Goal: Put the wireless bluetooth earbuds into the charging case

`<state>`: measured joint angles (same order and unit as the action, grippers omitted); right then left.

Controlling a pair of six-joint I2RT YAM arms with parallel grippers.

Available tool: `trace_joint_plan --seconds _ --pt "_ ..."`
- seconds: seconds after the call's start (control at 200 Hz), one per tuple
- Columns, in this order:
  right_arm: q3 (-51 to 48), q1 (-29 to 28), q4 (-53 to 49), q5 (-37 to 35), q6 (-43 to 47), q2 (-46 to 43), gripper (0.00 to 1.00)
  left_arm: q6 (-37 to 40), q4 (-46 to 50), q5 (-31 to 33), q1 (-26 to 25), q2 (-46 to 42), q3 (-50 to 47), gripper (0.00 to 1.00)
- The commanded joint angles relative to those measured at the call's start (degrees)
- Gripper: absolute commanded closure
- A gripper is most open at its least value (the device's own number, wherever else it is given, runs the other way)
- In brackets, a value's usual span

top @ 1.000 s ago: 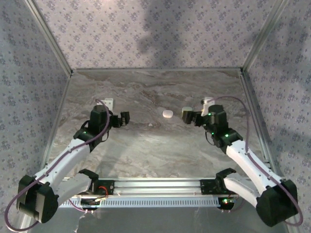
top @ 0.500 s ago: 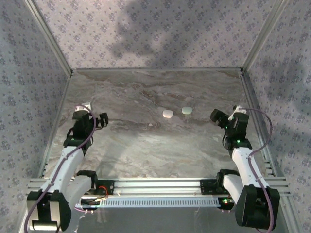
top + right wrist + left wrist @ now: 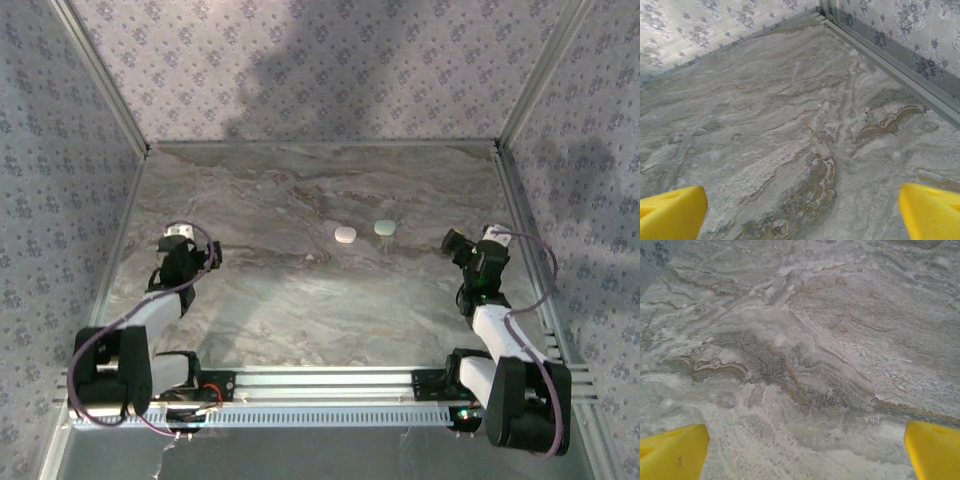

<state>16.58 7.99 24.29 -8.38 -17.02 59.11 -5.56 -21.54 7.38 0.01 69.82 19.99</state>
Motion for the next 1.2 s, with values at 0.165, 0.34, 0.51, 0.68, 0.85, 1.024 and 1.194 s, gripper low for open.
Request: trace_joint_plan --seconds 0.165,0.34,0.51,0.68,0.85,1.024,1.194 --pt "0.7 -0.19 11.6 -2.46 2.45 12.68 0.0 0.9 -15.95 0.22 0.38 7.24 2.68 0.0" --pt "2.24 -2.53 11.01 -4.63 5.59 13.41 0.0 2.29 -20.75 0.82 0.36 10.53 2.38 0.0" --pt "3.91 -2.76 12.06 -5.6 7.96 15.78 0.0 2.7 -25.83 0.35 0.38 13.68 1.26 0.0" --pt "4.27 -3.56 17.4 -6.06 10.14 20.67 0.0 3.27 -27.46 -1.04 0.38 15.14 1.08 0.0" --pt "4.25 -7.51 20.55 -7.64 14.61 22.88 0.0 4.32 -29.83 -3.38 0.32 17.73 1.16 0.0" --pt "5.39 -9.91 20.68 -9.09 17.28 24.6 0.0 4.35 -27.17 -3.37 0.33 17.9 2.52 0.0" --pt "5.13 -8.49 22.32 -3.76 17.48 27.46 0.0 4.47 -25.29 -3.87 0.34 18.0 3.56 0.0"
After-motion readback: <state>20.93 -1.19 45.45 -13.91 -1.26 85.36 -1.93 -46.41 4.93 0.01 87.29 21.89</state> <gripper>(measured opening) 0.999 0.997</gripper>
